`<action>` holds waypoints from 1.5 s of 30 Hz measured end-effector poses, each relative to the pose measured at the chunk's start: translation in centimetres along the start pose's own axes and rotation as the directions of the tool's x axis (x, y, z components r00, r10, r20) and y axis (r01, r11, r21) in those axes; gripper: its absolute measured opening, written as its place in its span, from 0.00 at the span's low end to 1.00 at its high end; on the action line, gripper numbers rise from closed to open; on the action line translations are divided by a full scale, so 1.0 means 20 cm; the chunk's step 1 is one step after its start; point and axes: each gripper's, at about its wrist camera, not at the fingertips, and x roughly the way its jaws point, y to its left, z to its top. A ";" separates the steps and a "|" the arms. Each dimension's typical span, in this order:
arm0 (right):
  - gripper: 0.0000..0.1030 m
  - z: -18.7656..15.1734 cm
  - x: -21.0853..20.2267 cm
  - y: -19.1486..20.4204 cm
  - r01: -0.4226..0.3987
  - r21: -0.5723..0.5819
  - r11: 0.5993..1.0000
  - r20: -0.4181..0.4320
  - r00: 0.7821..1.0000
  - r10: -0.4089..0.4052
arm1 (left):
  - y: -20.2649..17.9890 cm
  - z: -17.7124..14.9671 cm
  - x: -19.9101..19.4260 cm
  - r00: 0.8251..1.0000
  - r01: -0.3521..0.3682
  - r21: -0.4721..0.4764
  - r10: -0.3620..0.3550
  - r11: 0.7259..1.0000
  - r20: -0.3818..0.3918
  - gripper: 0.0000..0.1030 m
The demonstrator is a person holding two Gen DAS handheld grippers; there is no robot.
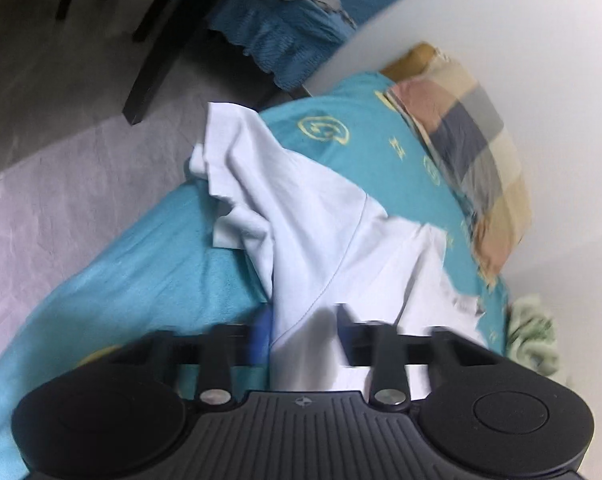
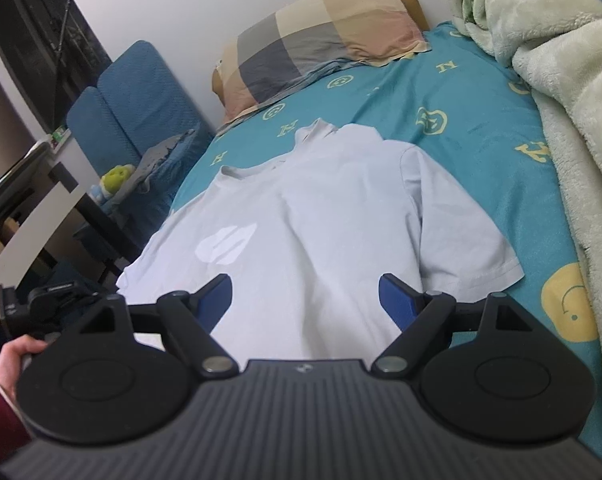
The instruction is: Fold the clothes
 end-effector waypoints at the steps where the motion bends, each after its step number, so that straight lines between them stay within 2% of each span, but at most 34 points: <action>1: 0.80 -0.01 0.01 0.00 -0.003 -0.005 1.000 -0.008 1.000 0.003 | -0.02 0.01 0.00 1.000 -0.014 0.028 0.014 0.999 0.011 0.04; 3: 0.80 -0.02 0.05 0.01 -0.011 -0.012 1.000 -0.032 0.999 0.011 | -0.05 0.04 -0.01 0.999 -0.011 0.066 0.008 0.998 0.043 0.03; 6: 0.80 -0.04 0.09 0.01 -0.018 -0.023 1.000 -0.058 0.998 0.016 | -0.09 0.09 -0.02 0.989 -0.108 0.129 0.093 0.986 0.116 0.03; 9: 0.80 -0.05 0.14 0.00 -0.015 -0.023 1.000 -0.080 0.997 0.013 | -0.08 0.14 0.00 0.978 -0.189 0.175 0.169 0.966 0.120 0.03; 11: 0.80 -0.05 0.16 -0.01 -0.009 -0.021 1.000 -0.093 0.996 0.008 | -0.09 0.14 -0.02 0.979 -0.199 0.214 0.182 0.956 0.097 0.04; 13: 0.80 -0.05 0.16 -0.01 -0.003 -0.023 1.000 -0.098 0.995 0.001 | -0.08 0.12 -0.08 0.987 -0.157 0.200 0.151 0.967 0.048 0.16; 14: 0.80 -0.05 0.16 -0.01 -0.002 -0.026 1.000 -0.099 0.995 0.000 | -0.07 0.12 -0.12 0.991 -0.137 0.192 0.135 0.972 0.023 0.26; 17: 0.80 -0.06 0.14 0.00 -0.013 -0.040 0.999 -0.105 0.994 0.009 | -0.08 -0.01 -0.31 0.993 -0.096 0.226 0.108 0.969 -0.042 0.27; 19: 0.80 -0.06 0.11 0.01 -0.028 -0.047 0.998 -0.117 0.993 0.022 | -0.09 -0.13 -0.43 0.987 -0.086 0.249 0.117 0.965 -0.113 0.31; 22: 0.79 -0.08 0.04 0.04 -0.055 -0.048 0.997 -0.143 0.989 0.047 | -0.08 -0.33 -0.60 0.964 -0.109 0.246 0.162 0.963 -0.208 0.31; 25: 0.79 -0.09 -0.09 0.08 -0.089 -0.040 0.995 -0.169 0.982 0.081 | -0.07 -0.51 -0.77 0.958 -0.102 0.238 0.160 0.966 -0.237 0.31; 28: 0.80 -0.14 -0.26 0.13 -0.095 -0.093 0.991 -0.251 0.965 0.069 | -0.06 -0.65 -0.91 0.967 -0.052 0.188 0.097 0.981 -0.236 0.36; 31: 0.80 -0.20 -0.38 0.16 -0.044 -0.168 0.985 -0.324 0.946 -0.013 | -0.07 -0.76 -0.97 0.973 -0.017 0.167 0.055 0.986 -0.224 0.39; 33: 0.80 -0.22 -0.44 0.14 -0.024 -0.156 0.987 -0.384 0.923 -0.039 | -0.07 -0.81 -0.99 0.974 -0.021 0.154 0.055 0.988 -0.218 0.39; 36: 0.80 -0.28 -0.52 0.10 0.020 -0.166 0.986 -0.460 0.883 -0.096 | -0.04 -0.82 -1.05 0.981 0.005 0.114 0.017 0.993 -0.193 0.41; 38: 0.80 -0.33 -0.52 0.08 0.056 -0.163 0.985 -0.511 0.849 -0.132 | -0.01 -0.81 -1.06 0.985 0.015 0.086 0.000 0.996 -0.170 0.44; 41: 0.79 -0.39 -0.47 0.11 0.045 -0.165 0.985 -0.558 0.819 -0.131 | 0.04 -0.78 -1.06 0.987 0.022 0.046 -0.014 0.999 -0.162 0.44; 44: 0.67 -0.45 -0.41 0.14 0.030 -0.167 0.985 -0.602 0.789 -0.126 | 0.09 -0.77 -1.01 0.986 -0.002 0.020 0.005 1.000 -0.168 0.44; 45: 0.47 -0.47 -0.40 0.16 0.025 -0.168 0.985 -0.616 0.778 -0.125 | 0.11 -0.77 -0.99 0.984 -0.009 0.011 0.010 1.000 -0.178 0.44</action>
